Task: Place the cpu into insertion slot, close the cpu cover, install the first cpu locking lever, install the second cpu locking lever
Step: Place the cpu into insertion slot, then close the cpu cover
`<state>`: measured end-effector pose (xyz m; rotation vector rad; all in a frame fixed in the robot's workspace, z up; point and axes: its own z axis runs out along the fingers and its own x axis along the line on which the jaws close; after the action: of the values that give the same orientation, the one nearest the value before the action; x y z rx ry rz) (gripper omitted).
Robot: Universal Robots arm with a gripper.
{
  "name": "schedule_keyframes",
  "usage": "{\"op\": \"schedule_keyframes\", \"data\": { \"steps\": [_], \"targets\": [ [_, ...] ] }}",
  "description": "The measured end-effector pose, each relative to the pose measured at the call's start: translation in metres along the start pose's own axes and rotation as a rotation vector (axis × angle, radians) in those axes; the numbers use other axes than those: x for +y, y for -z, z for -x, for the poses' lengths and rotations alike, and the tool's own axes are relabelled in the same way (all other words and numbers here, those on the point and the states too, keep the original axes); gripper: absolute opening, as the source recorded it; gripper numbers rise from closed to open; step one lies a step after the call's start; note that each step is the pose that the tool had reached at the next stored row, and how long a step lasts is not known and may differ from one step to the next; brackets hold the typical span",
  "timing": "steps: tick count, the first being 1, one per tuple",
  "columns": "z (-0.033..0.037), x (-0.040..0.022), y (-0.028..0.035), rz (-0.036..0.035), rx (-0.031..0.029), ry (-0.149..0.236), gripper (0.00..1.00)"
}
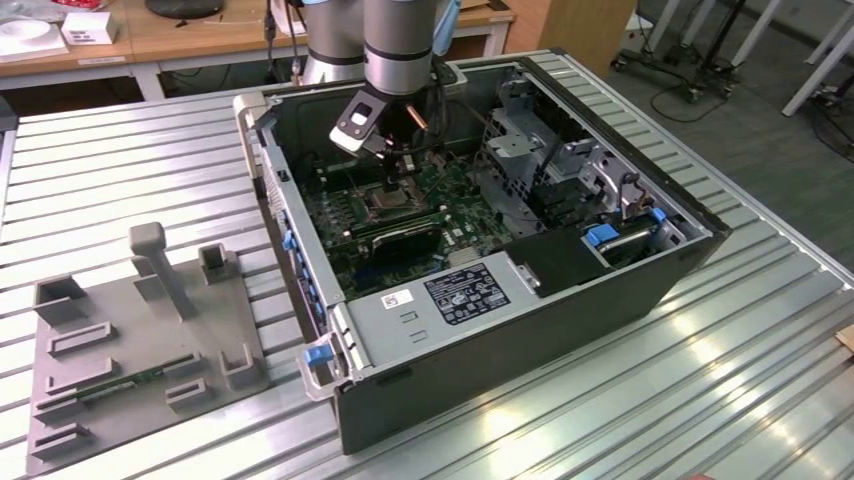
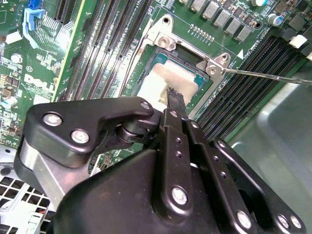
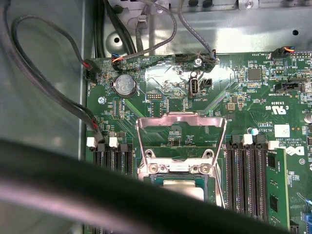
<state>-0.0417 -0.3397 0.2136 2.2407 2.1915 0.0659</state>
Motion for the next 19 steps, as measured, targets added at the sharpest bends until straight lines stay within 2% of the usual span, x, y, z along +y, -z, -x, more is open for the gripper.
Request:
{"op": "schedule_keyframes", "data": {
  "steps": [19],
  "targets": [
    [-0.0001,0.0001,0.0026,0.0,0.0,0.0,0.11]
  ]
}}
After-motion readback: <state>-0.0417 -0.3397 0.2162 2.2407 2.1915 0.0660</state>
